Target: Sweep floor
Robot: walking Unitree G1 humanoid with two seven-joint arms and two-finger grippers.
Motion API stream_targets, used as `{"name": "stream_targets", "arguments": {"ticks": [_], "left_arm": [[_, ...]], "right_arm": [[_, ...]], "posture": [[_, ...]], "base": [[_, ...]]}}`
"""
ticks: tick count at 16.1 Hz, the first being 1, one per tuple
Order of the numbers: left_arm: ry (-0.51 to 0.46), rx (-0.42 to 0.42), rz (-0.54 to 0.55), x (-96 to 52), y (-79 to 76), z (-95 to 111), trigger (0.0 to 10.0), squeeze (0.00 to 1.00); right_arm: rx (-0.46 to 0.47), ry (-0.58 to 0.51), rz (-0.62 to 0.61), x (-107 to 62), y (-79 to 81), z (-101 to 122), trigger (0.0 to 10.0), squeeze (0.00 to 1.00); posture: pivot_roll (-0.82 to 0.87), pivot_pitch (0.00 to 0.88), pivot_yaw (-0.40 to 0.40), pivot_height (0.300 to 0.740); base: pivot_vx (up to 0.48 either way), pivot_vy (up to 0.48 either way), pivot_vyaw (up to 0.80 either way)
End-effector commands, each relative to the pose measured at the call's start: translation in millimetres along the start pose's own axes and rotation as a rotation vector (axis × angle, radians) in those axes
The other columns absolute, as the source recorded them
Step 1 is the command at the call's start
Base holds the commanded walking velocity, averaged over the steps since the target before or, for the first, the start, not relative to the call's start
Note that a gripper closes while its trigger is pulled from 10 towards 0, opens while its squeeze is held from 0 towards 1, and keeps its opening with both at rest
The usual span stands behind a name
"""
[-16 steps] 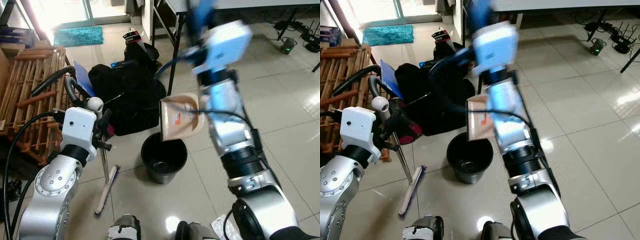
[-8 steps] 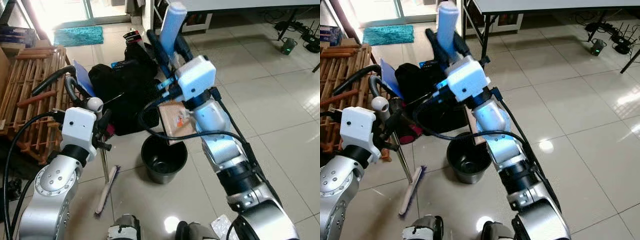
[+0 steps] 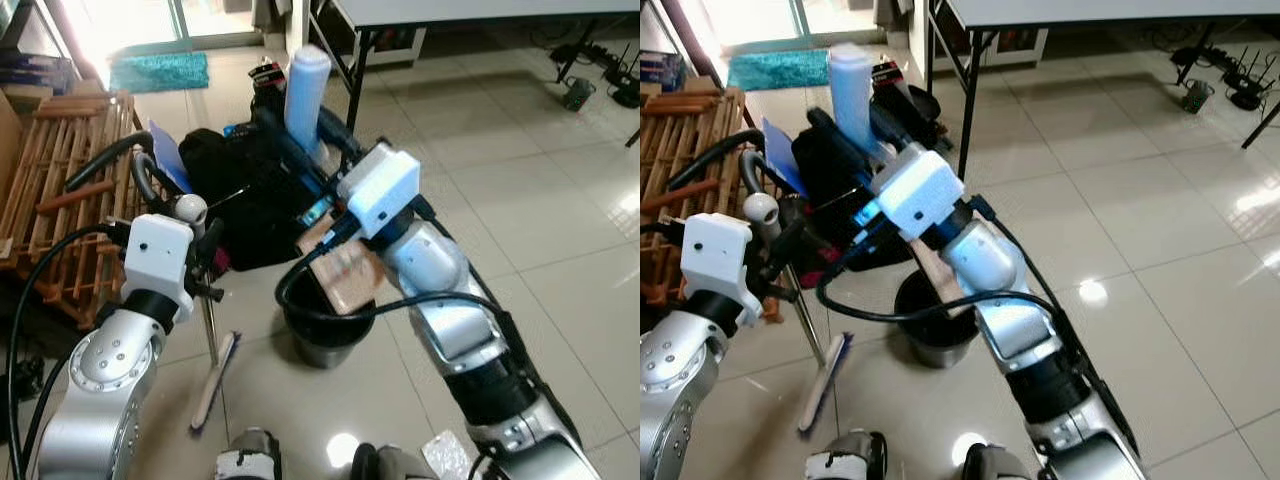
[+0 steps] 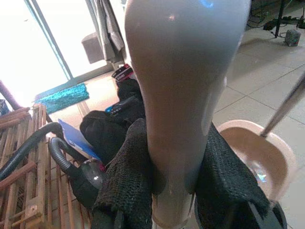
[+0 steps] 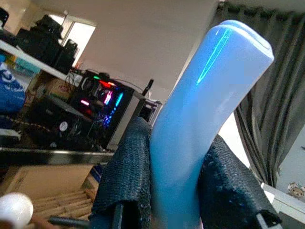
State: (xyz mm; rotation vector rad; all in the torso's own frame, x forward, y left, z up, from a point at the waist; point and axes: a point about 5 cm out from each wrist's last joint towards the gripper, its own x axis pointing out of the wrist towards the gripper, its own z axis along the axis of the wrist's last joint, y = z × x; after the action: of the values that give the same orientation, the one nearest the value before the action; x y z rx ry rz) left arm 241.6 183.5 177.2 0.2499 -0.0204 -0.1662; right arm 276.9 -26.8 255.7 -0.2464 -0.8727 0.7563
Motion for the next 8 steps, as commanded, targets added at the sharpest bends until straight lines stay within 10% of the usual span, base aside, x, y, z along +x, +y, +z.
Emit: {"name": "stream_targets", "arguments": {"ticks": [1,8], "left_arm": [[-0.028,0.01,-0.005,-2.5,0.1,7,10.0,0.0],[-0.031,0.01,-0.014,-0.6,-1.3,7,10.0,0.0]], "right_arm": [[-0.042,-0.053,0.013,2.2,-2.0,13,10.0,0.0],[0.017,-0.042,0.054,0.1,15.0,18,10.0,0.0]], "posture": [[0.23,0.174,-0.032,0.74],[0.23,0.162,-0.027,0.74]], "base": [[0.0,0.0,0.0],[0.0,0.0,0.0]]}}
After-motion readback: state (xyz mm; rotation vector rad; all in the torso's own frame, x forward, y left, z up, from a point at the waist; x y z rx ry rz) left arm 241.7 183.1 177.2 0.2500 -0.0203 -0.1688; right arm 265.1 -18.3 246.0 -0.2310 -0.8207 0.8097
